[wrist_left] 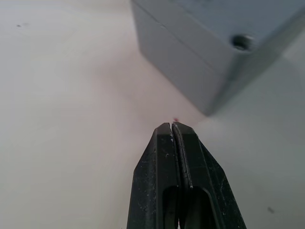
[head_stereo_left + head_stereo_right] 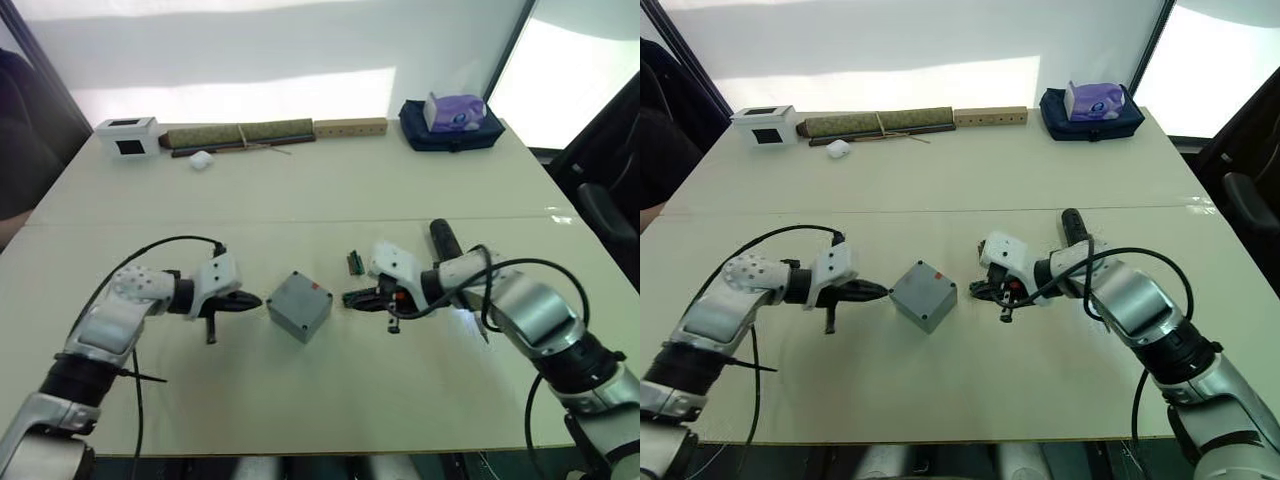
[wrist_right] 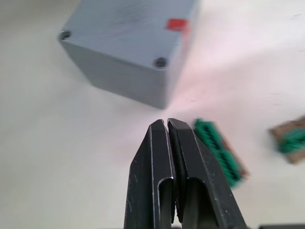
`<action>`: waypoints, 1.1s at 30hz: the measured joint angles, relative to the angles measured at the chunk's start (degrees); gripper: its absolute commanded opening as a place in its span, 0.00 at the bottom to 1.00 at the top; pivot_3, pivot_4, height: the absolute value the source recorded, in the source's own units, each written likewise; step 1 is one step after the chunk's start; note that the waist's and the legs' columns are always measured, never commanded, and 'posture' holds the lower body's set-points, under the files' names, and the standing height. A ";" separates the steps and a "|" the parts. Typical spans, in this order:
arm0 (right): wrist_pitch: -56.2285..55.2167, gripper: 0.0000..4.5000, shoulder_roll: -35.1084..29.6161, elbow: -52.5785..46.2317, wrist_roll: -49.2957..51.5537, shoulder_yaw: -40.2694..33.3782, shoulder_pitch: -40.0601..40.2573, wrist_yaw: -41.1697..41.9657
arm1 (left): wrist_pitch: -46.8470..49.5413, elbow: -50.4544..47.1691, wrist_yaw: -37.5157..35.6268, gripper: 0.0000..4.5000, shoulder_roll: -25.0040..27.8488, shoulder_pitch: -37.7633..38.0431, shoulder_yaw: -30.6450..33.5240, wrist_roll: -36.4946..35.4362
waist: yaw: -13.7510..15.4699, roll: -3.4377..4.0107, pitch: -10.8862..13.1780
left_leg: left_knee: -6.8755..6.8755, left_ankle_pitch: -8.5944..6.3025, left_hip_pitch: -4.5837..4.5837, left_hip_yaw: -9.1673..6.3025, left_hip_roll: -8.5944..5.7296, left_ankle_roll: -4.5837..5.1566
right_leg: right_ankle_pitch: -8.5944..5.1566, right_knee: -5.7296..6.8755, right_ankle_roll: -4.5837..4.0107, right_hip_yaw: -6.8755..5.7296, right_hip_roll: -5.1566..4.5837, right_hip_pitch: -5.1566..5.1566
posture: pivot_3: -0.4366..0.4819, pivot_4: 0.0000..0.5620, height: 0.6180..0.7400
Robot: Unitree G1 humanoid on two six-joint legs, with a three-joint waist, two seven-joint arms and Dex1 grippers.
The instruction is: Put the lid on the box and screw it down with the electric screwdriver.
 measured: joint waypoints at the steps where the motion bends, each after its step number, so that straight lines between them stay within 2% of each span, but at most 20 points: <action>1: -0.83 0.01 0.32 0.75 -0.32 -0.42 -0.36 -0.10 | 0.74 -1.40 -0.84 0.00 0.65 0.62 0.28 -0.76 | -0.01 0.00 0.00 | 0.00 0.00 0.00 0.00 0.00 0.00 | 0.00 0.00 0.00 0.00 -0.01 0.01 | 0.48 0.27 1.00; 6: -3.71 0.01 4.89 7.10 -3.16 -0.90 -2.74 -2.70 | 3.97 -7.33 -2.04 0.00 1.13 2.70 1.17 -3.83 | 0.10 0.00 0.00 | 0.02 0.00 0.02 0.00 -0.01 0.00 | 0.02 0.01 -0.01 -0.01 -0.02 0.04 | 0.48 0.27 1.00; 12: -4.10 0.01 11.72 10.19 -5.41 1.74 -2.82 -4.64 | 5.30 -7.38 0.33 0.00 -2.27 1.10 -0.18 -3.20 | 0.15 0.00 -0.01 | 0.03 0.00 0.01 0.01 -0.03 0.00 | 0.02 0.02 0.00 -0.01 -0.01 0.04 | 0.48 0.27 1.00; 20: -3.37 0.01 12.15 9.40 -5.75 3.40 -0.47 -4.11 | 4.55 -4.56 0.85 0.00 -3.30 -1.97 -0.89 -1.14 | 0.09 0.00 -0.01 | 0.05 0.00 0.01 0.01 -0.04 0.00 | 0.02 0.04 0.00 -0.02 0.02 0.03 | 0.48 0.27 1.00; 33: 3.76 0.01 12.54 0.03 -2.64 2.94 3.96 -4.70 | 3.02 -0.30 1.31 0.00 -4.03 -4.68 -0.88 0.19 | 0.04 0.00 -0.01 | 0.05 0.00 0.02 0.00 -0.04 0.00 | 0.02 0.06 0.00 -0.02 0.03 0.03 | 0.48 0.27 1.00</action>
